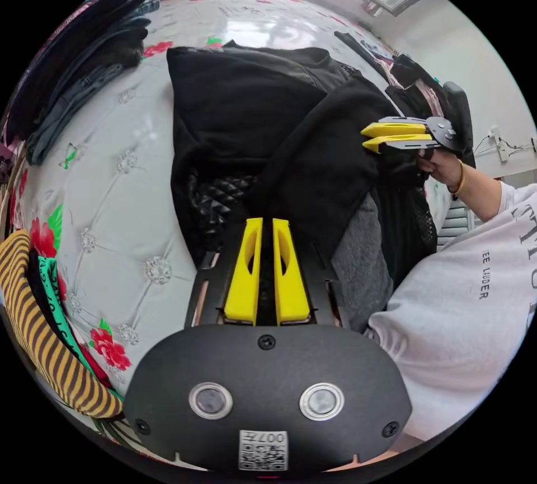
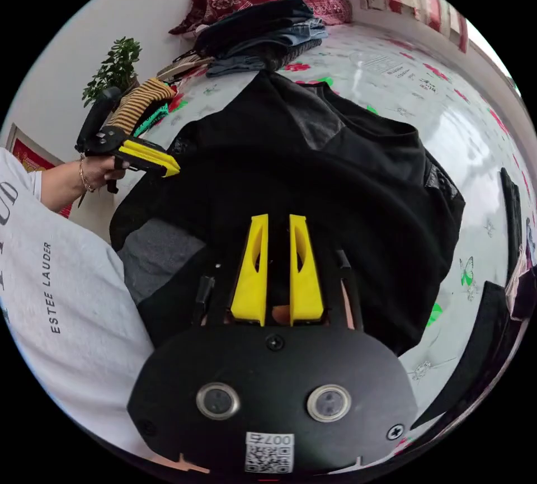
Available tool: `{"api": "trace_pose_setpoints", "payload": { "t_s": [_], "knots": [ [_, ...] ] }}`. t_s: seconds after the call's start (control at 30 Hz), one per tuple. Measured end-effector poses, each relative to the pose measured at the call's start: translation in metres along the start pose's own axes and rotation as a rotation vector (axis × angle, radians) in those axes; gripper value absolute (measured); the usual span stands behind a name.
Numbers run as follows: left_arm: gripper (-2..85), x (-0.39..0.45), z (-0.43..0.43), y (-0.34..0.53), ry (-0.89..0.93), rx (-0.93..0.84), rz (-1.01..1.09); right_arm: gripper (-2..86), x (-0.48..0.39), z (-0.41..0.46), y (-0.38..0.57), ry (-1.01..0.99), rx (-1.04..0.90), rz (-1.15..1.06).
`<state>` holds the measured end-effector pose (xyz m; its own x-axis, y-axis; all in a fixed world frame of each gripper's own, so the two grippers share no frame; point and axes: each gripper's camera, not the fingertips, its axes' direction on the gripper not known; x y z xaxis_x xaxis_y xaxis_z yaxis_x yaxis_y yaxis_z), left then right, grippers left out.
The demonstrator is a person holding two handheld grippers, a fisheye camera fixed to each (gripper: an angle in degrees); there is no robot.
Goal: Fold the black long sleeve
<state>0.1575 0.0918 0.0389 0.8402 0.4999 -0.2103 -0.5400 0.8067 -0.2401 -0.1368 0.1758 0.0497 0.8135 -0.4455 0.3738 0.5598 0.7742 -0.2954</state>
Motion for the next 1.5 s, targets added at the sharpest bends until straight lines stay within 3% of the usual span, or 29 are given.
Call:
{"api": "trace_pose_setpoints", "payload": {
  "t_s": [0.1, 0.27, 0.53, 0.87, 1.0, 1.17, 1.33, 1.5],
  "knots": [
    [5.2, -0.003, -0.02, 0.01, 0.056, 0.021, -0.038, 3.9, 0.023, -0.032, 0.012, -0.128, 0.021, 0.088],
    [6.2, -0.005, -0.057, 0.078, 0.038, 0.112, -0.152, 5.4, 0.067, -0.09, 0.127, -0.195, 0.117, 0.36],
    [11.1, 0.005, -0.057, 0.234, 0.025, 0.025, -0.398, 8.1, 0.06, -0.104, 0.319, -0.173, -0.016, 0.676],
    [14.1, 0.047, 0.023, 0.242, -0.046, -0.205, -0.21, 8.8, 0.051, -0.03, 0.336, -0.333, -0.261, 0.643],
    [7.8, 0.044, 0.043, 0.213, -0.127, -0.362, -0.152, 5.9, 0.056, -0.026, 0.328, -0.275, -0.355, 0.55],
    [4.7, 0.018, 0.004, 0.214, 0.15, -0.322, -0.075, 0.8, 0.086, -0.058, 0.345, -0.506, -0.182, 0.539],
    [4.6, -0.05, -0.084, 0.194, 0.573, 0.007, -0.104, 0.0, 0.137, -0.112, 0.35, -0.693, 0.106, 0.583],
    [4.7, -0.102, -0.139, 0.101, 0.665, 0.262, -0.11, 0.0, 0.206, -0.179, 0.291, -0.744, 0.438, 0.559]
  ]
}}
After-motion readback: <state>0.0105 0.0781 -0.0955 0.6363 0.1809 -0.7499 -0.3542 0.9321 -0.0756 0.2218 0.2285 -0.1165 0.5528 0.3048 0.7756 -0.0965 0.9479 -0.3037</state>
